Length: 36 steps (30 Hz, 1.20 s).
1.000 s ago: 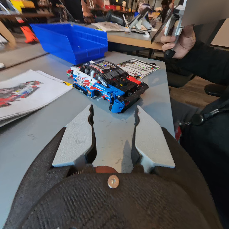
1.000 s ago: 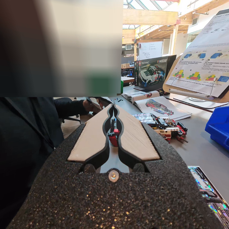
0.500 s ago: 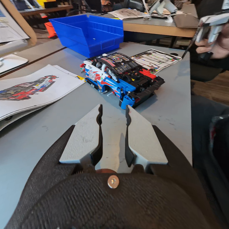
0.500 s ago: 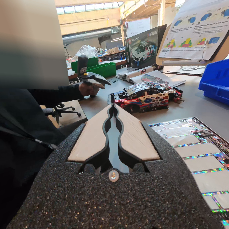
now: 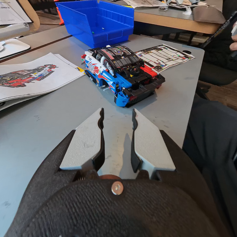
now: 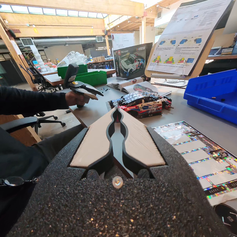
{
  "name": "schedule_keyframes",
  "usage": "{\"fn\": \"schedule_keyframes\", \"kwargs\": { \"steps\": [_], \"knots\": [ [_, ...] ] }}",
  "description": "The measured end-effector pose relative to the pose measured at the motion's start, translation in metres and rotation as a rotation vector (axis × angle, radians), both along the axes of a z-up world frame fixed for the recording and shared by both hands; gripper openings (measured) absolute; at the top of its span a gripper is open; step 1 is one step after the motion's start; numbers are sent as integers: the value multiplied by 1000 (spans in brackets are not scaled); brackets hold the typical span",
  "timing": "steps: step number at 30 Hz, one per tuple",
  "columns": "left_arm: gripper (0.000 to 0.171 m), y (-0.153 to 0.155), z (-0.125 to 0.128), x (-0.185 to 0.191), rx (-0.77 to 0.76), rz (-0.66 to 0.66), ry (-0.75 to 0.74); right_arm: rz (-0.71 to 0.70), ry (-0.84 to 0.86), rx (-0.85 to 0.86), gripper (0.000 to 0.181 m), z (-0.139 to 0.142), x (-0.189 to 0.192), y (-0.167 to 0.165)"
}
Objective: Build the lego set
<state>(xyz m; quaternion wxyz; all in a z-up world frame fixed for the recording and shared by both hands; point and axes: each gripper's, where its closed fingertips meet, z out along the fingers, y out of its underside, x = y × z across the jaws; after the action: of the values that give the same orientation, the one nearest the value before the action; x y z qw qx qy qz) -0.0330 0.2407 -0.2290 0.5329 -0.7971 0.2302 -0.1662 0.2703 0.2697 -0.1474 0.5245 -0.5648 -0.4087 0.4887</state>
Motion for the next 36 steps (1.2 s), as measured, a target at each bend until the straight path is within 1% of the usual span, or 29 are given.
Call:
{"fn": "schedule_keyframes", "kwargs": {
  "steps": [2, 4, 6, 7, 9, 12, 16, 18, 21, 23, 25, 27, 29, 33, 36],
  "knots": [
    [41, -4, 0, 6, 8, -35, 15, 12, -7, 9, 0, -5, -8, -3],
    [42, -6, 1, 9, 9, -66, 1, 59, -15, 1, 0, -12, -19, -8],
    [50, -6, 7, 9, 13, -106, -55, 93, -45, 1, 0, -19, -31, -8],
    [53, -5, 11, 6, 33, -125, -83, 111, -70, 1, 0, -22, -38, -7],
    [52, -1, 21, -4, 96, -158, -101, 150, -101, 3, 0, -21, -53, -5],
    [52, 5, 28, -20, 159, -215, -105, 191, -120, 27, 0, -4, -77, 2],
    [51, 3, 40, -33, 185, -297, -206, 226, -165, 62, 0, 23, -103, 13],
    [40, -1, 48, -37, 227, -305, -256, 224, -203, 82, 0, 30, -114, 18],
    [33, -2, 52, -42, 313, -226, -208, 241, -237, 110, 0, 37, -130, 16],
    [29, -4, 53, -40, 356, -220, -161, 238, -237, 131, 0, 42, -140, 14],
    [30, -5, 50, -35, 341, -252, -148, 245, -226, 131, 0, 46, -149, 9],
    [30, -8, 48, -31, 294, -316, -187, 251, -258, 138, 0, 44, -157, 2],
    [30, -11, 50, -31, 262, -373, -247, 236, -322, 156, 0, 36, -164, -1],
    [28, -13, 55, -34, 255, -397, -304, 239, -432, 144, 0, 22, -184, -6],
    [25, -13, 58, -37, 272, -379, -320, 272, -492, 163, 0, 17, -199, -8]
  ]
}}
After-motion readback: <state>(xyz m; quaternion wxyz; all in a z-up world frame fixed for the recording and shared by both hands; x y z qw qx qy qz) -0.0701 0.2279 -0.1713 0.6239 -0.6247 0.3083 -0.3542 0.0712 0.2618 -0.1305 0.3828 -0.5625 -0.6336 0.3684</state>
